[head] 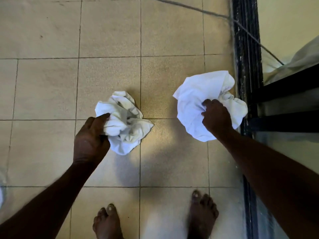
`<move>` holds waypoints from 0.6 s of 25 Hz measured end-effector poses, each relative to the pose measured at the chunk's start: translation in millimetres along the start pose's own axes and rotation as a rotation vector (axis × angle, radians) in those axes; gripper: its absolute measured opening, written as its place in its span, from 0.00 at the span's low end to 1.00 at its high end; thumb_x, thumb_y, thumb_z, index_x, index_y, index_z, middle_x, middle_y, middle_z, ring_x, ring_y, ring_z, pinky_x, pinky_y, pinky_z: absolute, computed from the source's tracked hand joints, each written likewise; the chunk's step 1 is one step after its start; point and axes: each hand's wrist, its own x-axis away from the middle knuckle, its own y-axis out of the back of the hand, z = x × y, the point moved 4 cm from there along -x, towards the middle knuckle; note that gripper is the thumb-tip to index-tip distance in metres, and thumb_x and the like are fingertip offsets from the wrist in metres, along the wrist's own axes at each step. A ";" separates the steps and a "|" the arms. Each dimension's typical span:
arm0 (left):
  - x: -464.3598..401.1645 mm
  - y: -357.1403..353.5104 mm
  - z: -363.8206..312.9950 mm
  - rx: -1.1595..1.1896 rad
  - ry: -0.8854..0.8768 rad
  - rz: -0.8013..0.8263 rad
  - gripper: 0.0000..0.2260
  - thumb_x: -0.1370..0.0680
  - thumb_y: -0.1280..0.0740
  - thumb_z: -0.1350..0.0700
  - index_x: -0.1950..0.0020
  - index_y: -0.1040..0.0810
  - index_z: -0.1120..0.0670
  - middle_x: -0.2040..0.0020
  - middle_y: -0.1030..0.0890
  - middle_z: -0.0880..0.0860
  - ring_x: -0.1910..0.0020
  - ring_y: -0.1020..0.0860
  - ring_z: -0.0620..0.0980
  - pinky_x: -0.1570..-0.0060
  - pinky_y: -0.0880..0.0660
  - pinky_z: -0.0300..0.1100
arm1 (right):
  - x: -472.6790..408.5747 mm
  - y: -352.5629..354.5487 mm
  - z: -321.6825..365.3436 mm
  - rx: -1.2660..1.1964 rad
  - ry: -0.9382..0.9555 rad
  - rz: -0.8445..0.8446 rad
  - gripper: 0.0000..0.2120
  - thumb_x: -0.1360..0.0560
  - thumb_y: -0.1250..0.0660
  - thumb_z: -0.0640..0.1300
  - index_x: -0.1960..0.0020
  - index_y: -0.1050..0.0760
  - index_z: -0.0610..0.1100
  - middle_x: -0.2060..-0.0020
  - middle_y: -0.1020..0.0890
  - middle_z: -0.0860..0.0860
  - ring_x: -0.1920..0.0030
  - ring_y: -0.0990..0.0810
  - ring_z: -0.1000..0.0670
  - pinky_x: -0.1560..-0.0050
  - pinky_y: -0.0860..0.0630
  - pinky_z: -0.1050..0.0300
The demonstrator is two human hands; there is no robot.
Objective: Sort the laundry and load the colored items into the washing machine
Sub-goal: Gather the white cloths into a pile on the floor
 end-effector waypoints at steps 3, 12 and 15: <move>3.2 -23.3 1.9 0.093 0.074 0.130 0.33 0.30 0.33 0.69 0.25 0.31 0.56 0.40 0.25 0.62 0.51 0.21 0.65 0.55 0.22 0.54 | 0.7 19.9 31.1 -0.137 0.056 -0.088 0.10 0.25 0.34 0.39 0.45 0.19 0.43 0.48 0.18 0.43 0.45 0.20 0.38 0.47 0.28 0.49; -16.8 -51.1 -26.7 0.148 -0.154 0.198 0.15 0.31 0.38 0.46 0.45 0.30 0.45 0.41 0.30 0.60 0.67 0.23 0.58 0.67 0.24 0.47 | 95.3 67.8 189.4 -0.959 0.863 -0.036 0.05 0.27 0.28 0.34 0.52 0.21 0.39 0.55 0.20 0.49 0.56 0.22 0.53 0.52 0.26 0.60; -12.6 -45.4 6.1 0.186 0.034 -0.003 0.06 0.32 0.38 0.62 0.60 0.25 0.53 0.45 0.29 0.57 0.62 0.23 0.59 0.63 0.22 0.55 | 65.8 43.3 127.4 -0.751 0.547 -0.268 0.13 0.25 0.26 0.41 0.43 0.21 0.38 0.47 0.20 0.45 0.47 0.20 0.46 0.44 0.24 0.52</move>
